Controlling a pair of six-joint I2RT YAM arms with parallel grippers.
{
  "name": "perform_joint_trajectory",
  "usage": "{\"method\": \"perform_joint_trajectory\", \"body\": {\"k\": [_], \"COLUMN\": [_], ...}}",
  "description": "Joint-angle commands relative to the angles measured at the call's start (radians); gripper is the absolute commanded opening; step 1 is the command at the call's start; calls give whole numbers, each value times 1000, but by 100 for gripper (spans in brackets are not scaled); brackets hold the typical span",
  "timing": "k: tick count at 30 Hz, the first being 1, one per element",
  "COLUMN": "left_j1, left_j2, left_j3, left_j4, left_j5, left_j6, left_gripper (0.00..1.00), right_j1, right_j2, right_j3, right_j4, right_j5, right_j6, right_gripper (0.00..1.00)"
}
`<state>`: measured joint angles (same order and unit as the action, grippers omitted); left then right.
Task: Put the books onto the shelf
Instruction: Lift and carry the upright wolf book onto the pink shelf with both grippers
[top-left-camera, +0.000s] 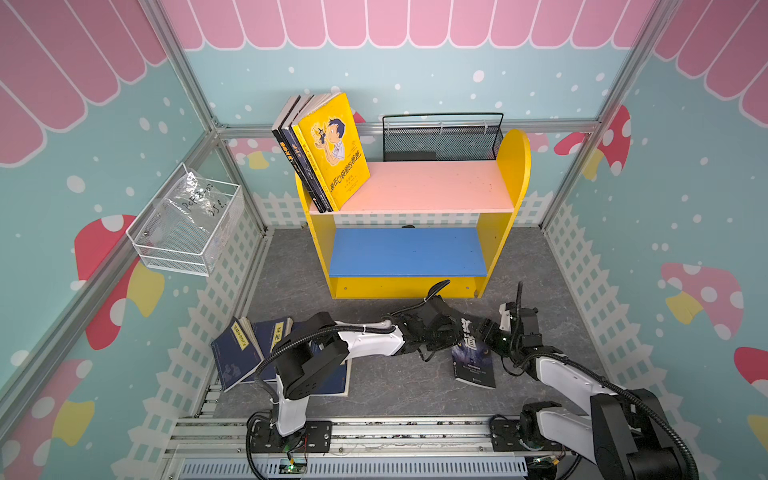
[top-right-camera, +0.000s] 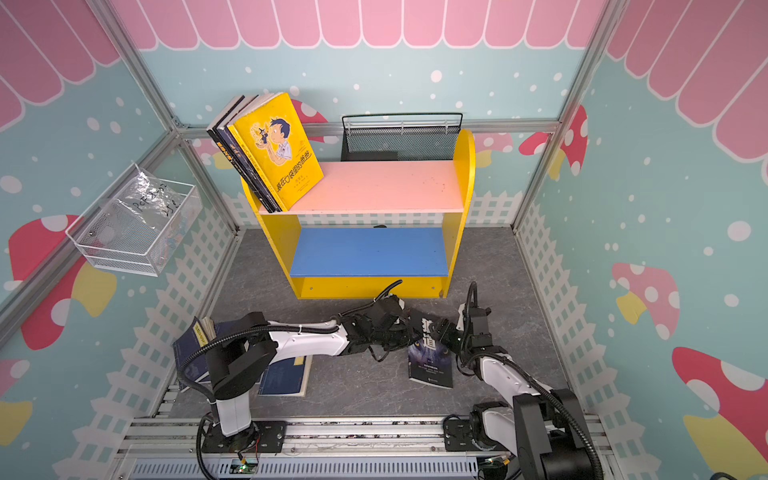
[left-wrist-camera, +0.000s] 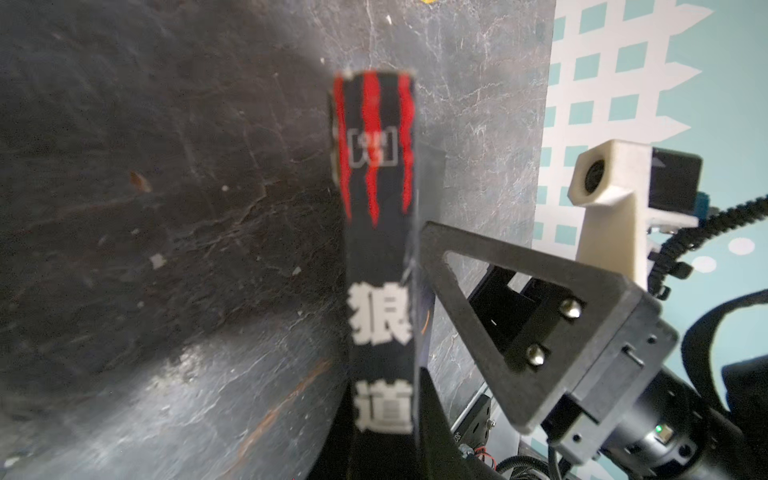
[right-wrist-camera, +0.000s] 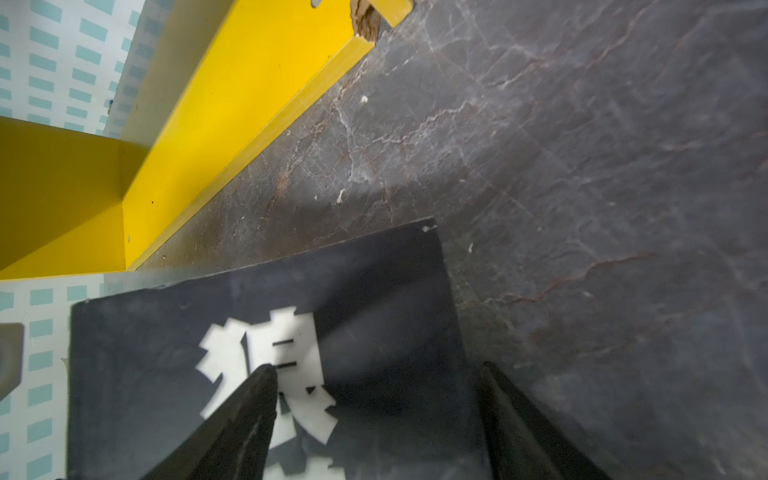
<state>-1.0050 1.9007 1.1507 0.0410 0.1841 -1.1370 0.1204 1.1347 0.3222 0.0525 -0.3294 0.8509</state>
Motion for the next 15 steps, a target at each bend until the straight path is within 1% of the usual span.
{"method": "perform_joint_trajectory", "body": {"k": [1,3,5,7,10,13,15], "left_j1": [-15,-26,-30,-30,-29,-27,-27], "left_j2": [-87,-127,-163,-210,-297,-387,-455], "left_j3": [41,59,77,83,112,166,198], "left_j4": [-49,-119,-192,-249,-361,-508,-599], "left_j5": [-80,-132,-159,-177,-195,-237,-282], "left_j6": [72,124,168,216,318,426,481], "left_gripper": [1,0,0,0,0,0,0], "right_j1": [13,13,13,13,14,14,13], "right_j2": [-66,-122,-161,-186,-208,-211,-207], "right_j3": [71,153,238,335,487,635,734], "right_j4": [-172,-236,-293,-337,-374,-372,-371], "right_j5": [6,38,55,58,31,-28,-47], "right_j6": [-51,-89,-130,-173,-237,-316,-363], "right_gripper": [81,85,91,93,94,95,96]}}
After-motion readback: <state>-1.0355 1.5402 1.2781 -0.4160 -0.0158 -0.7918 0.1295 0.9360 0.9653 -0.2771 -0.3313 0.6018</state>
